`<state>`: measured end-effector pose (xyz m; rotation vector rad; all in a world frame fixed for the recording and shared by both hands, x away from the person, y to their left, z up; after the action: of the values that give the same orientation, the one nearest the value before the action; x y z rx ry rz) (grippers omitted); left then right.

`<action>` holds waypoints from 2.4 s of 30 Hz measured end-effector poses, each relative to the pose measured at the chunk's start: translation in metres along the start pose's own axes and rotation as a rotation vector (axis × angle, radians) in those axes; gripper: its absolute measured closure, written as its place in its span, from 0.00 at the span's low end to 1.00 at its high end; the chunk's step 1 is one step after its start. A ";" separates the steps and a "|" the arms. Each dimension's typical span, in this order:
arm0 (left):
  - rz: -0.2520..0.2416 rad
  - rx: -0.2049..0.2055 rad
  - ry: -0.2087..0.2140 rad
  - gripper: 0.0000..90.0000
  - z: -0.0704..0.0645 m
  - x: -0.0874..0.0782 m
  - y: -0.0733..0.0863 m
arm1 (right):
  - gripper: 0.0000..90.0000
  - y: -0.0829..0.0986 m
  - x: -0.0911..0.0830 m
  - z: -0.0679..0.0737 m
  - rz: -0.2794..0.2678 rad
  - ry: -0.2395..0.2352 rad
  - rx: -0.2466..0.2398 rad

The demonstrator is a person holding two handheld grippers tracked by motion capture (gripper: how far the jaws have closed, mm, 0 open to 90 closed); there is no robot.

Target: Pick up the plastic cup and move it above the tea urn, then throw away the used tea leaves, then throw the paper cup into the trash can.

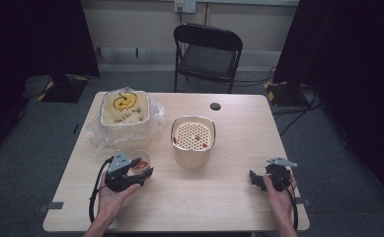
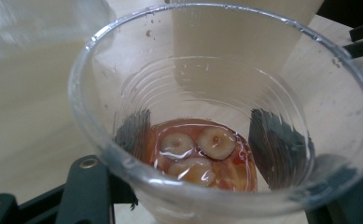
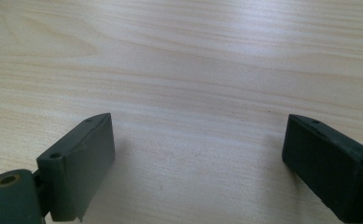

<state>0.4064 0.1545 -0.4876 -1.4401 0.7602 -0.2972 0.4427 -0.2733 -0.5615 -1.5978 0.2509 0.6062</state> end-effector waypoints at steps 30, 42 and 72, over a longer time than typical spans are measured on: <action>0.003 0.231 -0.010 0.45 0.001 0.033 -0.120 | 0.10 0.000 0.000 0.000 0.000 -0.002 -0.003; 0.110 0.411 -0.055 0.45 -0.005 0.061 -0.145 | 0.10 0.000 0.000 0.000 0.000 -0.003 -0.001; 0.339 1.190 -0.348 0.47 0.011 0.127 -0.155 | 0.10 -0.001 0.001 0.000 -0.001 -0.010 -0.007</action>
<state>0.5464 0.0626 -0.3762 -0.2123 0.3807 -0.1664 0.4437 -0.2729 -0.5615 -1.6012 0.2412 0.6148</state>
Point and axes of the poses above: each handheld gripper's, and its own axes: x roughly forward along the jaws, y roughly out of its underside, z roughly to its left, the point moved 9 cm from there along x, roughly forward along the jaws, and after that the axes turned 12 degrees about -z, right-handed, at the moved point
